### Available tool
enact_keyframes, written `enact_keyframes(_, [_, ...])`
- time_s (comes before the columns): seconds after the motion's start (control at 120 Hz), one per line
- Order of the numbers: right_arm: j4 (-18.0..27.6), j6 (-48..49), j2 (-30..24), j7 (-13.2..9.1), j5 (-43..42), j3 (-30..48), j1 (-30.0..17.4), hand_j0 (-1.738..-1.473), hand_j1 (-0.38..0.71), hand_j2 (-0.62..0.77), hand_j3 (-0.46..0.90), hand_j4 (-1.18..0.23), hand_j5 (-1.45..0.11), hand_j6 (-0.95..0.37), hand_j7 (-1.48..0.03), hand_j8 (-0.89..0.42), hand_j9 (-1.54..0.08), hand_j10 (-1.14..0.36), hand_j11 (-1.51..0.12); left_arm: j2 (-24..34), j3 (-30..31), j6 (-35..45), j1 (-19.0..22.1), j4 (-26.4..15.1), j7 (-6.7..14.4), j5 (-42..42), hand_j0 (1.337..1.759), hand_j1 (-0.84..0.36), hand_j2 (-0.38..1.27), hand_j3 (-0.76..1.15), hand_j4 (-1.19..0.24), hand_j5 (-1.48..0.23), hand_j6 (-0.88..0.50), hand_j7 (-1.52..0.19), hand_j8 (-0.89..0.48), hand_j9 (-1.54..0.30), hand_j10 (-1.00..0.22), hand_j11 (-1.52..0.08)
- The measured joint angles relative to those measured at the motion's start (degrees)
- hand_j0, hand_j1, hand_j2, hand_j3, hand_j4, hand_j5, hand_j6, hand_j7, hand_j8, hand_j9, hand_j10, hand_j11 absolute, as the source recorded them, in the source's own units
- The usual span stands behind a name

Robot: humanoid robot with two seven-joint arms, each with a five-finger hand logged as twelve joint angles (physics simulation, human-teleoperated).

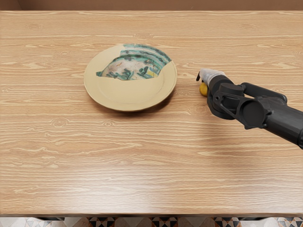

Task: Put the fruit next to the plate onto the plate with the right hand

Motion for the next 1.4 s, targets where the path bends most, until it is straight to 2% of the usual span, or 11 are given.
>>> enact_keyframes(0.192, [-0.01,0.05,-0.26,0.00,0.32,0.21,-0.11,-1.658,0.15,-0.08,0.00,-0.42,-0.54,-0.41,-0.54,-0.39,-0.54,-0.42,-0.54,0.00,0.00,0.00,-0.04,0.01,0.00,0.00,1.658,0.33,0.00,0.00,-0.02,-0.02,-0.02,-0.02,-0.02,-0.02,-0.02,-0.02])
enact_keyframes(0.492, [-0.02,0.02,-0.30,0.00,0.44,0.32,-0.41,-1.657,0.21,-0.09,0.00,-0.49,-0.60,-0.46,-0.62,-0.44,-0.61,-0.49,-0.61,0.00,0.00,0.00,0.03,0.00,0.00,0.00,1.658,0.33,0.00,0.00,-0.02,-0.02,-0.02,-0.02,-0.02,-0.02,-0.02,-0.02])
enact_keyframes(0.875, [-0.87,0.04,-0.11,0.02,0.49,0.49,-0.52,-1.653,0.23,-0.05,0.00,-0.55,-0.70,-0.46,-0.70,-0.41,-0.71,-0.54,-0.71,0.00,0.00,0.00,0.00,0.01,0.00,0.00,1.658,0.33,0.00,0.00,-0.02,-0.02,-0.02,-0.02,-0.02,-0.02,-0.02,-0.02])
enact_keyframes(1.208, [-1.21,0.13,-0.22,0.00,2.70,0.65,0.09,-1.653,0.26,0.19,0.00,-0.65,-0.84,-0.46,-0.84,-0.46,-0.85,-0.64,-0.85,0.00,0.00,0.00,0.00,-0.01,0.00,0.00,1.658,0.33,0.00,0.00,-0.02,-0.02,-0.02,-0.02,-0.02,-0.02,-0.02,-0.02])
enact_keyframes(1.4, [-1.17,0.24,-0.78,0.02,5.01,0.82,1.34,-1.653,0.23,0.17,0.00,-0.68,-0.89,-0.46,-0.88,-0.47,-0.90,-0.67,-0.91,0.00,0.00,0.00,-0.04,-0.01,0.00,0.00,1.658,0.33,0.00,0.00,-0.02,-0.02,-0.02,-0.02,-0.02,-0.02,-0.02,-0.02])
